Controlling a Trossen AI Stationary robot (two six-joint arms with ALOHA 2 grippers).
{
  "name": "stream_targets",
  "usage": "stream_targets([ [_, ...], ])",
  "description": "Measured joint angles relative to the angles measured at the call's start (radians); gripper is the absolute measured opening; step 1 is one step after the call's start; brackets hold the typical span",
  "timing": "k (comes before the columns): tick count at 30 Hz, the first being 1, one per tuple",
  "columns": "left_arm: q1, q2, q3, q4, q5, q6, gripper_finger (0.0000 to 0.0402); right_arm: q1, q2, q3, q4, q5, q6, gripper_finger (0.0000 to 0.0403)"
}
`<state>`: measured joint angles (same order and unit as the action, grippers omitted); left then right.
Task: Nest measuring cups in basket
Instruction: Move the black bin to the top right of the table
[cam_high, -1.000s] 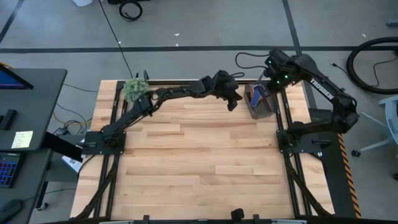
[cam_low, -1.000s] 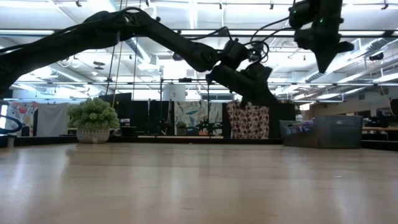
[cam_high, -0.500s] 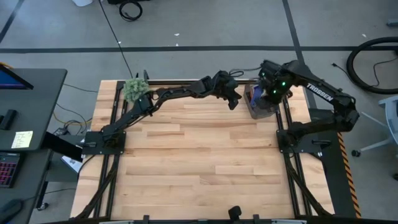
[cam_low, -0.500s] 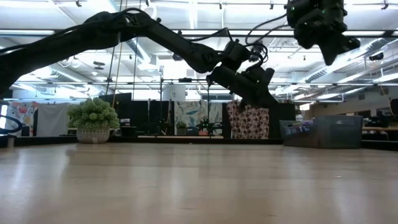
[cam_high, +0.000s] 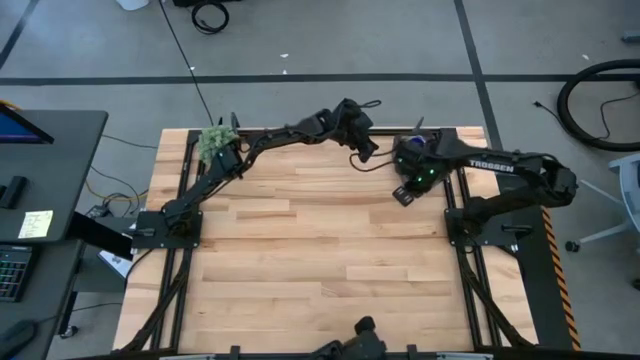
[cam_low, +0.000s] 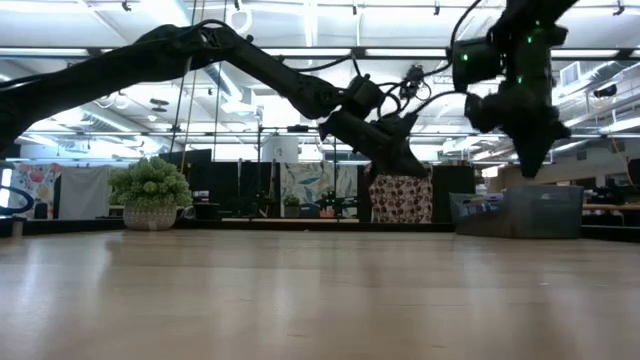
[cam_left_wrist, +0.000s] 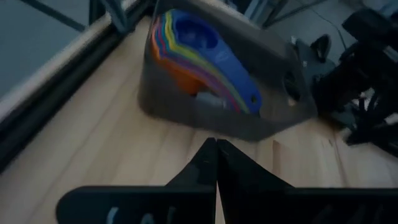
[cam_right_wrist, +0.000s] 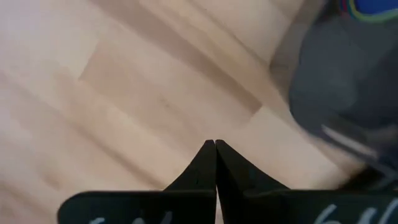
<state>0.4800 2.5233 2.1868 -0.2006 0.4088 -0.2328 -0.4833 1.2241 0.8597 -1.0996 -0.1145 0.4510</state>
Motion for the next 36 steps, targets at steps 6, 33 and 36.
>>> stream_targets([
  [6, 0.028, -0.008, 0.000, -0.061, 0.026, 0.054, 0.0004, 0.036, 0.001, -0.081, 0.086, 0.146, 0.020, 0.0001],
  [33, 0.068, -0.011, 0.000, -0.059, 0.034, 0.115, 0.0004, -0.054, 0.001, -0.184, 0.382, 0.366, -0.069, 0.0001],
  [36, 0.069, -0.011, 0.000, -0.056, 0.034, 0.117, 0.0004, -0.063, 0.001, -0.184, 0.457, 0.375, -0.109, 0.0001],
])
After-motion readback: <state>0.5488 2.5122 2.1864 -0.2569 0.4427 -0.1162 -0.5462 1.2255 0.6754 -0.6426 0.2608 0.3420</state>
